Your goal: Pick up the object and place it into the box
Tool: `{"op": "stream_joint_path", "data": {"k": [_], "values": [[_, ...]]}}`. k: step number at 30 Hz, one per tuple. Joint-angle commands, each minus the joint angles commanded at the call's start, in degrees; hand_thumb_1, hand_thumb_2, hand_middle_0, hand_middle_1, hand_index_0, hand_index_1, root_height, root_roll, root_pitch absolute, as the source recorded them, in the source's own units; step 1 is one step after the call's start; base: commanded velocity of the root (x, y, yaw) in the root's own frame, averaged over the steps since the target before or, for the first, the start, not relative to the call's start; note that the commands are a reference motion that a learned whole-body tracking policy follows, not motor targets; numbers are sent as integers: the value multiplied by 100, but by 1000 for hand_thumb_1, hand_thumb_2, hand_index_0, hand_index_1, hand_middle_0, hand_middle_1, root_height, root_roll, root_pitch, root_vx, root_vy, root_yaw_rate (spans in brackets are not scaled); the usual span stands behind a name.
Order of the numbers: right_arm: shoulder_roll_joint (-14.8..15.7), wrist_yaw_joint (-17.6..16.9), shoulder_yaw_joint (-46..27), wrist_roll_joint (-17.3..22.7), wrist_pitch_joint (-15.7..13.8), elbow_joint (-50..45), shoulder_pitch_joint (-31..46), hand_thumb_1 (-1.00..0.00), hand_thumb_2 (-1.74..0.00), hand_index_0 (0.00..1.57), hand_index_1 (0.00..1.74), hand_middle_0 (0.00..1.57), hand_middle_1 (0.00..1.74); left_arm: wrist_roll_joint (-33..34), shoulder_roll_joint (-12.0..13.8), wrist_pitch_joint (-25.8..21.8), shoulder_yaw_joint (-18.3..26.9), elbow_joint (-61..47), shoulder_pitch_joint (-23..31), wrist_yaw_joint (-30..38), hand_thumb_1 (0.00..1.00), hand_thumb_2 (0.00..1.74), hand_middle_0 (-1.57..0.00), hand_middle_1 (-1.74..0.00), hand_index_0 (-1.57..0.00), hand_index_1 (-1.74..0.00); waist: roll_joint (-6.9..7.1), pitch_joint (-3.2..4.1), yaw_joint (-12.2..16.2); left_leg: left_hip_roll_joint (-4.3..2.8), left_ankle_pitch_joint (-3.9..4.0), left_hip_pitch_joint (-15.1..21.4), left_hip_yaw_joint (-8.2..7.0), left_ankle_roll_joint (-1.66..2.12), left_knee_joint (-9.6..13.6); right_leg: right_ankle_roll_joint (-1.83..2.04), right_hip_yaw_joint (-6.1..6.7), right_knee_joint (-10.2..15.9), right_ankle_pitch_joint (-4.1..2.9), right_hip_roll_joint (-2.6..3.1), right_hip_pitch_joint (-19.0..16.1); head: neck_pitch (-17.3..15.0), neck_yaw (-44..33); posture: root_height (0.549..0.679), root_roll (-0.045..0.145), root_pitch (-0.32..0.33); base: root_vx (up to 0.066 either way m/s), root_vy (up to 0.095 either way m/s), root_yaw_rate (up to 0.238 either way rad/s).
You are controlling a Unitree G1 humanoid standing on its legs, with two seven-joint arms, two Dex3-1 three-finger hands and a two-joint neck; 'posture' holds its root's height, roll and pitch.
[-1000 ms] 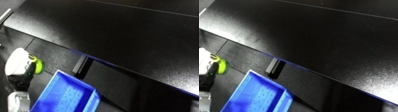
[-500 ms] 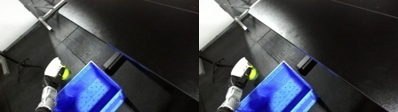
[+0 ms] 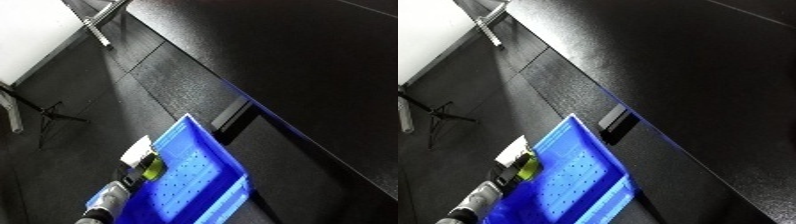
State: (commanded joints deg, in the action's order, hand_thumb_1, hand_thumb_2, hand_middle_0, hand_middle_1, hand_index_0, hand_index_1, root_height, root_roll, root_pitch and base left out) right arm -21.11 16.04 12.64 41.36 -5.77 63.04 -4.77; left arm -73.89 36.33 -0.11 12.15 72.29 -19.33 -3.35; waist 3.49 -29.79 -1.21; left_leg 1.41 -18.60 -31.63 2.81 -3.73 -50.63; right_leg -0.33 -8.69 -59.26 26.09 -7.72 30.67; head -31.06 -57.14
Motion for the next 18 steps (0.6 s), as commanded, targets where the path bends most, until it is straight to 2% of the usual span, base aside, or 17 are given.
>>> {"op": "stream_joint_path", "data": {"k": [5,18], "values": [[-5,42,26,57,-26,54,-36,0,0,0,0,0,0,178,93,101,-81,255,-93,-87,0,0,0,0,0,0,32,0,2,-28,29,-14,9,13,66,-2,-19,66,-32,11,5,35,80,605,32,-8,-28,-14,7],[-13,13,120,199,-34,17,-113,0,0,0,0,0,0,488,274,134,-145,567,-185,50,0,0,0,0,0,0,67,0,-13,-41,76,-63,10,33,163,-24,-50,169,-72,44,18,151,290,607,29,5,-27,-12,3]]}}
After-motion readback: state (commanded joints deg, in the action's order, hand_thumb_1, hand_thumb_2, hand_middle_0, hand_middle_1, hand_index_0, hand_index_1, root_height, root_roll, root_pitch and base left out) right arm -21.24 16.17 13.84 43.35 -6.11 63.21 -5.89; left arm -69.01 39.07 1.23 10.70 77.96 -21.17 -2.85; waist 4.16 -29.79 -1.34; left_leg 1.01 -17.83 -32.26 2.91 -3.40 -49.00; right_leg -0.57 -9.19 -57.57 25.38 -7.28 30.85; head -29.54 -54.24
